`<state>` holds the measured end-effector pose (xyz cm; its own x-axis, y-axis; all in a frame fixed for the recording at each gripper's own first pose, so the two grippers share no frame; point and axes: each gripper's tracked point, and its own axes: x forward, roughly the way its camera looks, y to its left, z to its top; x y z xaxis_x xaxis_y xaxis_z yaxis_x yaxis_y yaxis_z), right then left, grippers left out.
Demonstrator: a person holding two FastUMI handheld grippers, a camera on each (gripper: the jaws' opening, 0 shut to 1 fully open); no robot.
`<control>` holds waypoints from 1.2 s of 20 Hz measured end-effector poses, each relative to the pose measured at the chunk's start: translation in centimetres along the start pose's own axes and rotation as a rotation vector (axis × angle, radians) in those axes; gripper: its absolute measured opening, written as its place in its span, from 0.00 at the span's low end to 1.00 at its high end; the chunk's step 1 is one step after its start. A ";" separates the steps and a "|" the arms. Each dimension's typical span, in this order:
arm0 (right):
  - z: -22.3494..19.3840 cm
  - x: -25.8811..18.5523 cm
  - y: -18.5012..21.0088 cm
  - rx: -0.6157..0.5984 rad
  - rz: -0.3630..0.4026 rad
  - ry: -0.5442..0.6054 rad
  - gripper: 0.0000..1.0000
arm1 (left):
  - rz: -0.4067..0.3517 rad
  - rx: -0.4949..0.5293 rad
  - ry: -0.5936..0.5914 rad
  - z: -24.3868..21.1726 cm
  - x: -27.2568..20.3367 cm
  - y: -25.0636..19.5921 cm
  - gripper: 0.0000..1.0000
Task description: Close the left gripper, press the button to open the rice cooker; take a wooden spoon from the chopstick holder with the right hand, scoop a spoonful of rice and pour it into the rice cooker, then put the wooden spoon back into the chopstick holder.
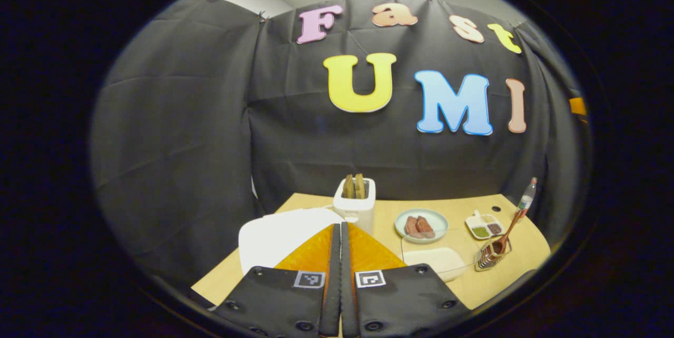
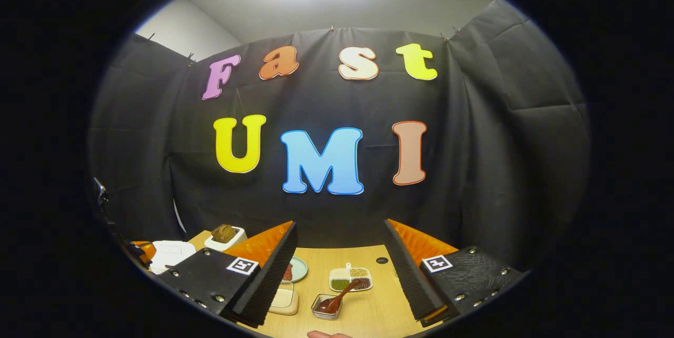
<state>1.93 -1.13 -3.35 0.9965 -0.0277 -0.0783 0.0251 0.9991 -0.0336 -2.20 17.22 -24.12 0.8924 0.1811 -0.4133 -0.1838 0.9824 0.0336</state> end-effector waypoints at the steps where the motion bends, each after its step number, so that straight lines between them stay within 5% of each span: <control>1: 0.0 -0.1 0.0 -0.001 0.001 0.002 0.98 | -0.011 -0.008 0.036 -1.4 0.5 -0.1 0.07; 10: -0.2 -0.7 -0.1 -0.015 -0.002 0.010 0.98 | 0.002 -0.140 0.233 -7.0 4.0 2.6 0.08; 19: -0.5 -0.5 -0.5 -0.007 -0.013 0.022 0.98 | 0.016 -0.149 0.299 -9.0 4.8 2.8 0.11; 21: -0.5 -0.6 -0.3 -0.006 -0.005 0.024 0.98 | 0.023 -0.145 0.275 -8.1 4.5 3.1 0.08; 24: -0.6 -0.5 -0.6 -0.019 -0.002 0.021 0.97 | 0.092 -0.096 0.067 -1.8 3.8 4.5 0.05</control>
<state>1.32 -1.69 -3.89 0.9946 -0.0308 -0.0994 0.0257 0.9983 -0.0530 -0.42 22.28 -27.12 0.8409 0.2637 -0.4726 -0.3049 0.9523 -0.0112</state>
